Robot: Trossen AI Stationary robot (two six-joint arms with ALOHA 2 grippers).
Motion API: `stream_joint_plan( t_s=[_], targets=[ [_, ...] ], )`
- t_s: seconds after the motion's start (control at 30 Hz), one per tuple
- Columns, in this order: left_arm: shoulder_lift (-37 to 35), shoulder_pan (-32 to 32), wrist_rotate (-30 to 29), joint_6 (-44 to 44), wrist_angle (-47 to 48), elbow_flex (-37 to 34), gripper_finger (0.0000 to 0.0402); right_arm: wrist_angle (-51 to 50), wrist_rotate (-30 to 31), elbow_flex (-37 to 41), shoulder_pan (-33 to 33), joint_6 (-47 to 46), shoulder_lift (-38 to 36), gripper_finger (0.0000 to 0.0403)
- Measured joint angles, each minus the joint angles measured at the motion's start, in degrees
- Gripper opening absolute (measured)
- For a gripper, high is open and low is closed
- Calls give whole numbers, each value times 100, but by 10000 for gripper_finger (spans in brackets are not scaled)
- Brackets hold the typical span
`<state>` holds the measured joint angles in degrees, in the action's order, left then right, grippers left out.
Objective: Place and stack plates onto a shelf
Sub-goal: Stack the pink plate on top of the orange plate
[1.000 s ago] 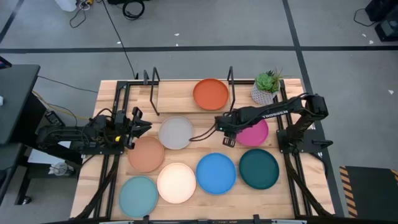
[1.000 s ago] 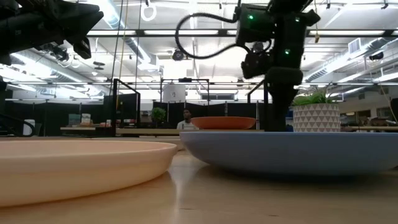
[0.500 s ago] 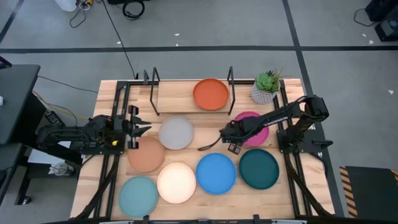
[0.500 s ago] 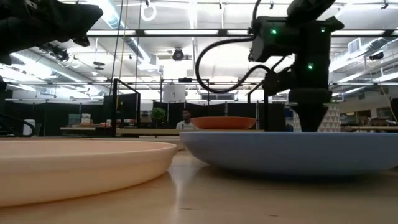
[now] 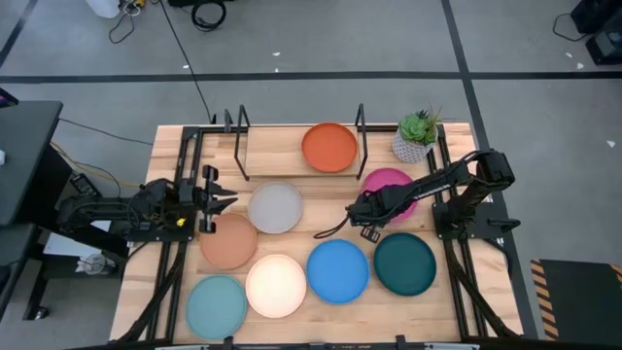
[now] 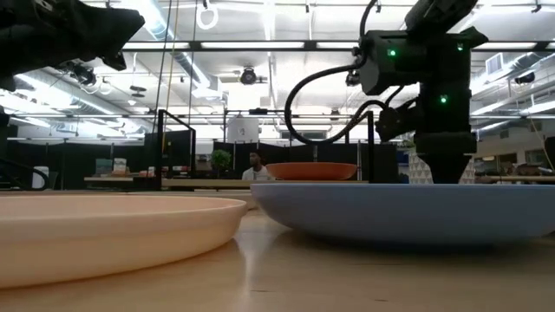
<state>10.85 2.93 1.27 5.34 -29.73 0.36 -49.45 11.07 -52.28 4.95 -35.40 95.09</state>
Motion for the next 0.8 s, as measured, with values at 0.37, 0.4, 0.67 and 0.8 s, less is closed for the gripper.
stream_joint_plan(
  t_s=[0.37,0.4,0.67,0.8],
  targets=[
    [-2,-1,-1,-22,262,0,69,-259,-435,-774,182,646,0,21],
    [-2,0,-2,-19,262,1,69,-284,-487,-854,233,796,0,19],
    [-2,-1,-2,-15,253,0,69,-213,-164,-1543,689,1912,0,20],
    [-2,0,-1,-15,253,0,69,-133,2,-1878,888,2461,0,18]
  ],
)
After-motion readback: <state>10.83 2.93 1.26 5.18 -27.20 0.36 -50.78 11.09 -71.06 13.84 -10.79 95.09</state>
